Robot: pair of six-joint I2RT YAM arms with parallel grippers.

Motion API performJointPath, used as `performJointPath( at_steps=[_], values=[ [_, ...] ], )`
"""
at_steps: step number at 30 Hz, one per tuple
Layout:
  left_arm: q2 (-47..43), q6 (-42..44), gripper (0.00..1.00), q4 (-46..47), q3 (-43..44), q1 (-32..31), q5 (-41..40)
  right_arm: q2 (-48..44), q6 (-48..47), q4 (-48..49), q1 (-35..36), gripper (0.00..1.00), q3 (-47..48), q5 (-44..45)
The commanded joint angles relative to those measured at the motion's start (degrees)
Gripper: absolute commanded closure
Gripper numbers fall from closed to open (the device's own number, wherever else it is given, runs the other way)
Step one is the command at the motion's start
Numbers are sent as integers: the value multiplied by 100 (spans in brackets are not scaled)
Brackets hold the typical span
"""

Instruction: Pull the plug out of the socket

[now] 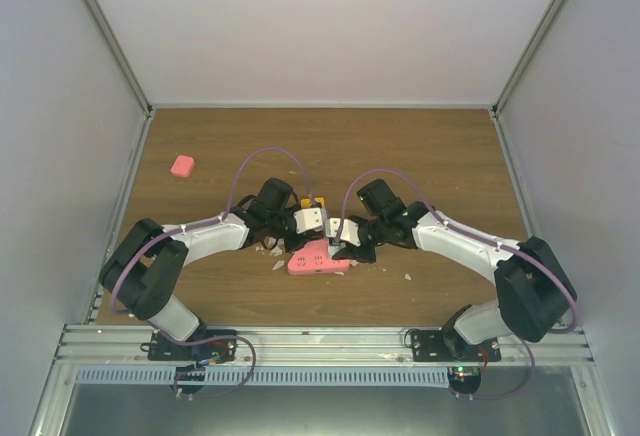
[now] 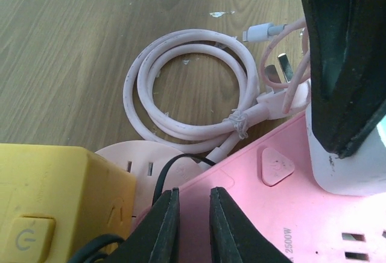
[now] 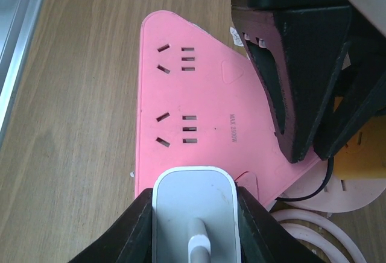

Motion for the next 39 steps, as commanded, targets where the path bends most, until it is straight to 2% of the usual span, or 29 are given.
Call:
performJointPath(
  at_steps=[1, 14, 27, 39],
  values=[
    [360, 209, 83, -972, -404, -48, -680, 69, -33, -106, -67, 92, 392, -659],
    [439, 218, 83, -973, -464, -48, -711, 21, -21, -327, -69, 92, 587, -738],
    [457, 281, 83, -955, -576, -92, -798, 383, 27, -607, -95, 92, 781, -943],
    [392, 185, 81, -1262, -283, -66, -406, -152, -27, -770, -132, 92, 631, -756]
  ],
)
